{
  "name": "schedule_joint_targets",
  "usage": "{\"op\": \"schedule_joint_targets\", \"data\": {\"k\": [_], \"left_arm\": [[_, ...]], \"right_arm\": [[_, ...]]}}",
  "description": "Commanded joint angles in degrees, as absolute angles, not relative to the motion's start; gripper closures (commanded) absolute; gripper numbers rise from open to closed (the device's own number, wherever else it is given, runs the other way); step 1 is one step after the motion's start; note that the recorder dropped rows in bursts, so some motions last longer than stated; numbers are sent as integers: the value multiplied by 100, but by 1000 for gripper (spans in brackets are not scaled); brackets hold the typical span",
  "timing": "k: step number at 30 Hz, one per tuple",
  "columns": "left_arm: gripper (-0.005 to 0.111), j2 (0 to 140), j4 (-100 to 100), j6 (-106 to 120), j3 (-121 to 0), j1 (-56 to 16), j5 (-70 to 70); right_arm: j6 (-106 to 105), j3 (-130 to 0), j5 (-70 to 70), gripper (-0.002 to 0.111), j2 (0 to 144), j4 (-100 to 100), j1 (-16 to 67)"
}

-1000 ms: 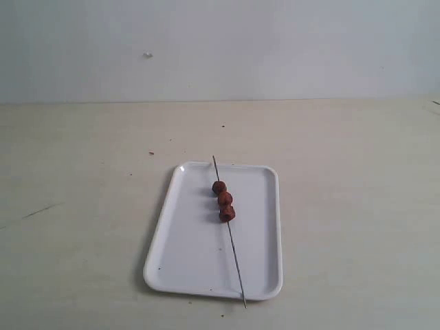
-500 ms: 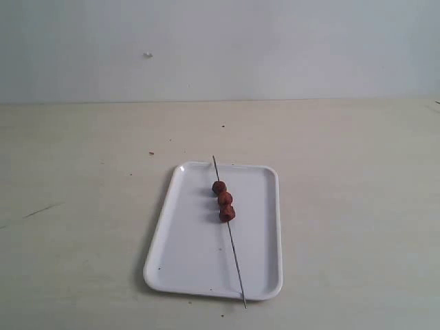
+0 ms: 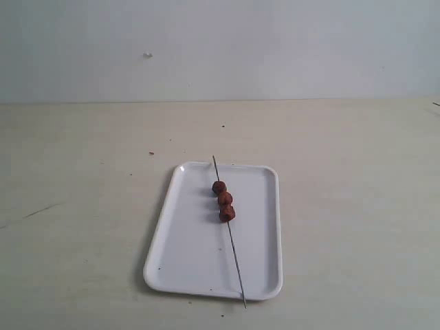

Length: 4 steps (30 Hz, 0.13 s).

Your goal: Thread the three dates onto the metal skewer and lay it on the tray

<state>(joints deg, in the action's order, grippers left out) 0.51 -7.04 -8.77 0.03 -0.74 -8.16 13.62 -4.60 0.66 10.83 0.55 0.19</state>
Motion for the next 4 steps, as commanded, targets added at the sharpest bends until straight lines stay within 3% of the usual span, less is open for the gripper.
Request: {"op": "schedule_joint_targets", "data": {"k": [1,4], "left_arm": [[107,18,-687,-906,0,-54,-813],[107,18,-687,-906,0,-54,-813]], "right_arm": [[1351,-432,37,108,1061,0,-14],[1351,-432,37,108,1061,0,-14]]}}
